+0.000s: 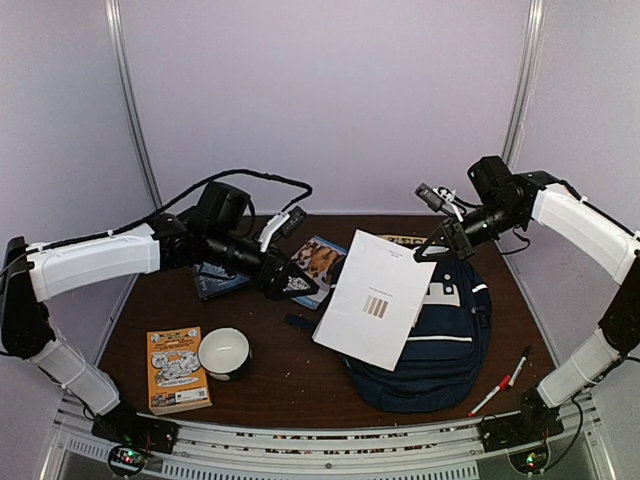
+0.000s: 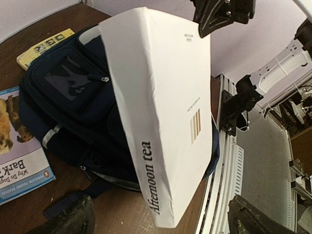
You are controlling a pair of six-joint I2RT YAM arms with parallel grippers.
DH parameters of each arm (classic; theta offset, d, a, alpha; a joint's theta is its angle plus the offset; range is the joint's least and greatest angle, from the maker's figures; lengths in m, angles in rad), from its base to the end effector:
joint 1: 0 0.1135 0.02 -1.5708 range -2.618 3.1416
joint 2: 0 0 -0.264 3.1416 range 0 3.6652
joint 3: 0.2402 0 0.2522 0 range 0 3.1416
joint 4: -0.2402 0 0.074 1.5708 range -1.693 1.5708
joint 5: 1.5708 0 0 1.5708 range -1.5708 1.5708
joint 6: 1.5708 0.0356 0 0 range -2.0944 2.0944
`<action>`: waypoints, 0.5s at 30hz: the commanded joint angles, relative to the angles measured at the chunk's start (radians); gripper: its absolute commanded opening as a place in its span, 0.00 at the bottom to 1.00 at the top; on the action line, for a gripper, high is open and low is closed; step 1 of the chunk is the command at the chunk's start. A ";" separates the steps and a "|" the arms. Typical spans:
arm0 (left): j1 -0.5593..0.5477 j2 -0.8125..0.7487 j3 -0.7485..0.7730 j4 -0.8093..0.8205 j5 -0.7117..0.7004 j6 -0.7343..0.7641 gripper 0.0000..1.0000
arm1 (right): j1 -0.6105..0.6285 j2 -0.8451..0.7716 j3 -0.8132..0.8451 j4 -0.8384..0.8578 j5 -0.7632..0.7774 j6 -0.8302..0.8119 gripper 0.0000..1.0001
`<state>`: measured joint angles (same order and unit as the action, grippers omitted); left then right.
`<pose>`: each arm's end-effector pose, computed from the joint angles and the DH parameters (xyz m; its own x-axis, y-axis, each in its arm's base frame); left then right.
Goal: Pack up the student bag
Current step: Pass from the right arm to the left
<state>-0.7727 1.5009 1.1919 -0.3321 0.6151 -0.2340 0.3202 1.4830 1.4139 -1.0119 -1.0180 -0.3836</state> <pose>0.2261 -0.2491 0.2979 -0.6255 0.3454 -0.6996 0.7774 0.3516 -0.5215 0.2648 0.1197 0.3376 -0.5726 -0.3969 -0.7173 -0.8191 0.2414 0.5203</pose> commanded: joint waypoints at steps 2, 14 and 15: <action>-0.036 0.086 -0.031 0.232 0.076 -0.051 0.95 | 0.023 -0.013 0.034 -0.060 -0.078 -0.047 0.00; -0.084 0.163 -0.088 0.419 0.214 -0.156 0.75 | 0.026 -0.001 0.072 -0.023 -0.088 0.006 0.00; -0.087 0.165 -0.099 0.440 0.228 -0.169 0.73 | 0.024 -0.001 0.077 -0.017 -0.087 0.012 0.00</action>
<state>-0.8474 1.6508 1.1255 -0.0399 0.7479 -0.3412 0.3428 1.4845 1.4372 -1.0557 -1.0573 -0.3962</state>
